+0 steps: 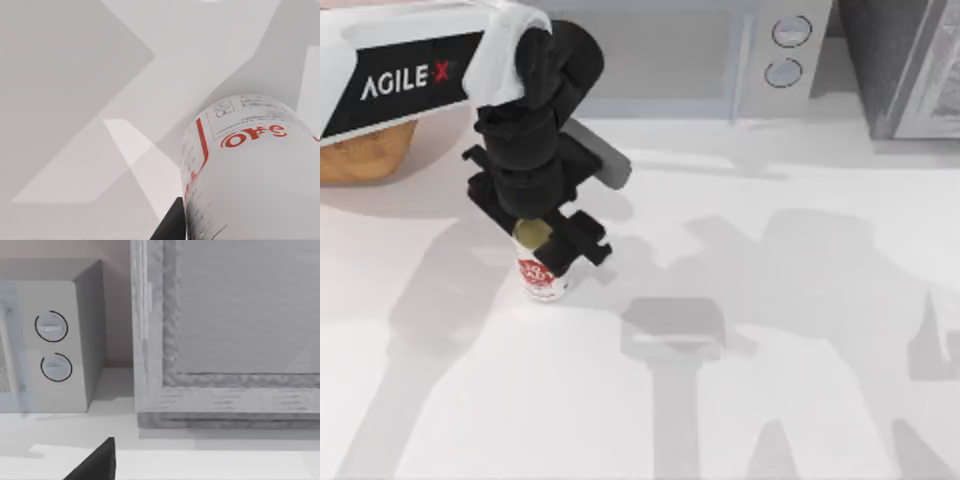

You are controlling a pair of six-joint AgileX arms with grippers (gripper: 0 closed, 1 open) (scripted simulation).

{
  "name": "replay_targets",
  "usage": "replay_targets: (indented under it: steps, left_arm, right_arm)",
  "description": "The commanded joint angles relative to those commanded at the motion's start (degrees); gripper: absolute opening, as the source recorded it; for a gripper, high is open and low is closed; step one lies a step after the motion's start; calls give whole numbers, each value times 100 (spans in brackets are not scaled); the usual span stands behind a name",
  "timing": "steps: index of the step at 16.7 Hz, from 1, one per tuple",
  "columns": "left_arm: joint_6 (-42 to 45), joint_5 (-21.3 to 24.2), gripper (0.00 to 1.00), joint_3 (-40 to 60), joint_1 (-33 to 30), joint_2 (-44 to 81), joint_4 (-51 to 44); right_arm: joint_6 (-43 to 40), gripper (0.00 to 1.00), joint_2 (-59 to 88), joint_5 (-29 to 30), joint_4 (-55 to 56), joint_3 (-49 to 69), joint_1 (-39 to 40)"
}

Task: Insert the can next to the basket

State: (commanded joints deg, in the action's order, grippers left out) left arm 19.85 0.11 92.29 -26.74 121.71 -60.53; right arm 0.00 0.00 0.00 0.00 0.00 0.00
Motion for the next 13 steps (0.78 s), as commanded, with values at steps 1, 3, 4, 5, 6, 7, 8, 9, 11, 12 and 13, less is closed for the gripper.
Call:
replay_targets:
  steps: [1,3,4,5,6,7,8,9,11,12,13]
  left_arm:
    - [0,0,0,0,0,0,0]
    - [0,0,0,0,0,0,0]
    - [0,0,0,0,0,0,0]
    - [0,0,0,0,0,0,0]
    - [0,0,0,0,0,0,0]
    - [0,0,0,0,0,0,0]
    - [5,3,0,0,-3,-12,-1]
    - [17,10,0,-3,10,-21,-13]
    - [199,101,0,-48,209,-173,-181]
    - [365,174,0,-79,398,-305,-314]
    - [554,250,0,-109,648,-463,-458]
  right_arm:
    - [0,100,0,0,0,0,0]
    - [0,100,0,0,0,0,0]
    - [0,100,0,0,0,0,0]
    - [0,100,0,0,0,0,0]
    - [0,100,0,0,0,0,0]
    - [0,100,0,0,0,0,0]
    - [0,100,0,0,0,0,0]
    - [0,100,0,0,0,0,0]
    - [0,100,0,0,0,0,0]
    - [0,100,0,0,0,0,0]
    - [0,100,0,0,0,0,0]
